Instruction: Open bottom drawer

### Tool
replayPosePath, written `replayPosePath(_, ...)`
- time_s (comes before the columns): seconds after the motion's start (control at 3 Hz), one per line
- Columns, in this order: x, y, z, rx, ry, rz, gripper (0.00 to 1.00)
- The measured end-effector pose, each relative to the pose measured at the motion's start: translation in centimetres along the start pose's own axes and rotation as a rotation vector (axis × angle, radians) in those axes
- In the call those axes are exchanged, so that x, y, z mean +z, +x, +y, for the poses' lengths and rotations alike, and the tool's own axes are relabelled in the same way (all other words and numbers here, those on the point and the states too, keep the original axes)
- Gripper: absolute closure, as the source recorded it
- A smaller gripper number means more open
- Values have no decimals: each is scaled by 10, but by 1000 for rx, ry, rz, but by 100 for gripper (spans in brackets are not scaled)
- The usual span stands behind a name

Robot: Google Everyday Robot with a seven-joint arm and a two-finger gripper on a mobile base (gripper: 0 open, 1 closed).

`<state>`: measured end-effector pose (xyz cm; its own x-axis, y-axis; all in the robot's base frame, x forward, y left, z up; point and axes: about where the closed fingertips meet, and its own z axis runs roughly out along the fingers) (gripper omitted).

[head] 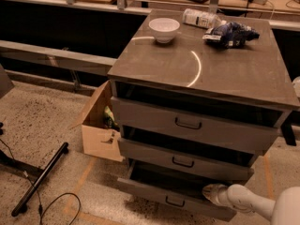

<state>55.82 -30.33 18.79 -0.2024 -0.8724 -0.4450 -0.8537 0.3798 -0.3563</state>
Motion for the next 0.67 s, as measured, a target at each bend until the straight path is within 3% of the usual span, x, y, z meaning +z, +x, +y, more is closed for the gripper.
replayPosePath(0.67,9,9,18,18,-126,25,100)
